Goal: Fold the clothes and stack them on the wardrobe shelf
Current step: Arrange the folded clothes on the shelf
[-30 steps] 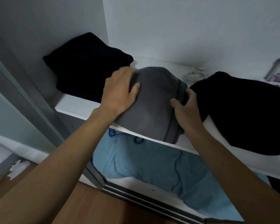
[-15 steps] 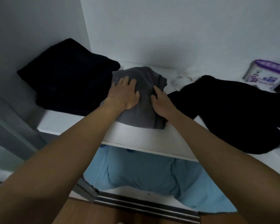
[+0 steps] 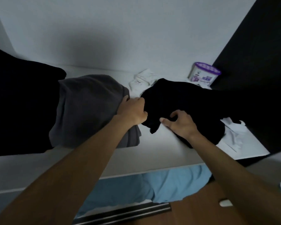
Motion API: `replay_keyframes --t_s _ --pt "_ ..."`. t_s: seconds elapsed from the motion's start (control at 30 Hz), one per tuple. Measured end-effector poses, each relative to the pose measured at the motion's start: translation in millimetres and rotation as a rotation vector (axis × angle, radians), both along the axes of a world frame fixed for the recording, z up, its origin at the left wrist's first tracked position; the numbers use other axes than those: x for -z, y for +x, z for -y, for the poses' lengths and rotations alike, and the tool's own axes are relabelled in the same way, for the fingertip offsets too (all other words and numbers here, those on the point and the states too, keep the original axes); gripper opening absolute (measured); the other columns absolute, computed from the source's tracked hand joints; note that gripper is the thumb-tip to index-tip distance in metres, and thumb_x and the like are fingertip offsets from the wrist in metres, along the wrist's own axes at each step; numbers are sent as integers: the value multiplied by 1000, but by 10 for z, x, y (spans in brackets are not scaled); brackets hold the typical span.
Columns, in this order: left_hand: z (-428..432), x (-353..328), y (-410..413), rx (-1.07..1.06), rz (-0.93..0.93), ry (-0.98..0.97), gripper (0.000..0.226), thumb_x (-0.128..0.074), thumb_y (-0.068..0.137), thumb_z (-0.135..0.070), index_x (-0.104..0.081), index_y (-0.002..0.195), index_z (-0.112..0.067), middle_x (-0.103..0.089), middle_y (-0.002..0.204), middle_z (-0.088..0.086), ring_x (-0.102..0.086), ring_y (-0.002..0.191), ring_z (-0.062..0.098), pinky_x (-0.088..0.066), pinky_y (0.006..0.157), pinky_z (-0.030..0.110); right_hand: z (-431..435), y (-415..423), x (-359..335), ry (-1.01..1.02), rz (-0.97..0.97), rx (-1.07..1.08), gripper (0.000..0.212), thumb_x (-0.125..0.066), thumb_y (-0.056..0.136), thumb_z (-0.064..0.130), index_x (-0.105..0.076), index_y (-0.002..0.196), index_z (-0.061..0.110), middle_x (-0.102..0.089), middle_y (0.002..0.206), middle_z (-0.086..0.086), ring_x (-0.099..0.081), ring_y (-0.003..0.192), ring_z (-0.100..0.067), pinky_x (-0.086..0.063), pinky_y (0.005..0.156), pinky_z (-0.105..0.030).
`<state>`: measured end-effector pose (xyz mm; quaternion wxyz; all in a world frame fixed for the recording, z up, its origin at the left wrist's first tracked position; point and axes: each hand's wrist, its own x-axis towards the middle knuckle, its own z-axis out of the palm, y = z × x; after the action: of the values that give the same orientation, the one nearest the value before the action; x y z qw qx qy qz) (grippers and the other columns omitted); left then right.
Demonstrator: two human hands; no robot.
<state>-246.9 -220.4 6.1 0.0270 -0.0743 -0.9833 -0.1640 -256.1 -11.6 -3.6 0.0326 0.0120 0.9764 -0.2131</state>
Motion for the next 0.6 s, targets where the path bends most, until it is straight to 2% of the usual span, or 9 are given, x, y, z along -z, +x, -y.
replay_keyframes --t_s 0.07,0.13,0.23,0.3,0.37,0.43,0.47,0.53,0.6 --pt "-11 87 -92 -2 -8 -58 28 -48 91 -30 -51 115 -16 -61 118 4 -56 113 23 -17 119 44 37 -14 142 65 -133 -19 34 -66 75 62 -56 88 33 -62 115 1 -55 112 -26 -48 94 -42" --pt "-3 134 -150 -8 -27 -42 31 -45 92 -31 -52 118 -15 -62 119 4 -57 112 22 -18 119 43 57 -48 222 -28 -201 -5 14 -66 88 39 -57 84 29 -64 107 0 -57 104 -24 -47 92 -39" --pt "8 112 -177 -57 -17 104 37 -40 95 -33 -54 123 -15 -64 118 3 -58 108 21 -22 116 40 31 -6 24 -692 -175 91 22 -58 98 17 -54 77 18 -58 77 2 -54 76 -13 -43 77 -31" --pt "-49 -22 -139 -127 50 352 38 -41 92 -45 -57 113 -18 -66 106 0 -60 97 21 -39 102 42 -41 142 -268 -1133 -115 74 22 -56 99 15 -64 78 18 -69 86 3 -65 85 -13 -49 78 -24" --pt "-167 -233 -95 -192 222 759 51 -47 87 -63 -59 106 -17 -69 103 4 -65 92 22 -50 80 38 -157 370 -501 -1355 -19 -90 19 -58 95 17 -75 94 25 -75 106 2 -70 101 -14 -54 85 -21" --pt "-328 -420 -44 -234 541 1232 65 -61 79 -70 -64 104 -11 -73 97 5 -72 87 24 -55 67 33 -277 662 -608 -1308 138 -297 22 -59 90 15 -76 101 23 -75 108 -1 -69 101 -15 -54 86 -22" --pt "-429 -449 -2 -205 658 1351 60 -66 78 -67 -71 95 -9 -76 87 5 -74 77 23 -56 60 30 -335 811 -610 -1176 241 -393 22 -59 90 14 -77 101 21 -74 104 0 -68 97 -13 -52 86 -22" --pt "-727 -435 108 -163 738 1410 36 -70 87 -44 -77 90 -8 -75 89 10 -74 75 24 -58 62 30 -486 1073 -524 -790 393 -595 17 -58 95 14 -73 102 11 -69 97 3 -62 93 -11 -47 87 -26" --pt "-1056 -406 254 -303 650 1349 30 -64 92 -15 -66 118 -2 -67 116 20 -68 98 34 -58 83 42 -703 1263 -402 -572 447 -662 17 -56 100 18 -70 95 10 -64 88 8 -57 87 -7 -43 85 -25"
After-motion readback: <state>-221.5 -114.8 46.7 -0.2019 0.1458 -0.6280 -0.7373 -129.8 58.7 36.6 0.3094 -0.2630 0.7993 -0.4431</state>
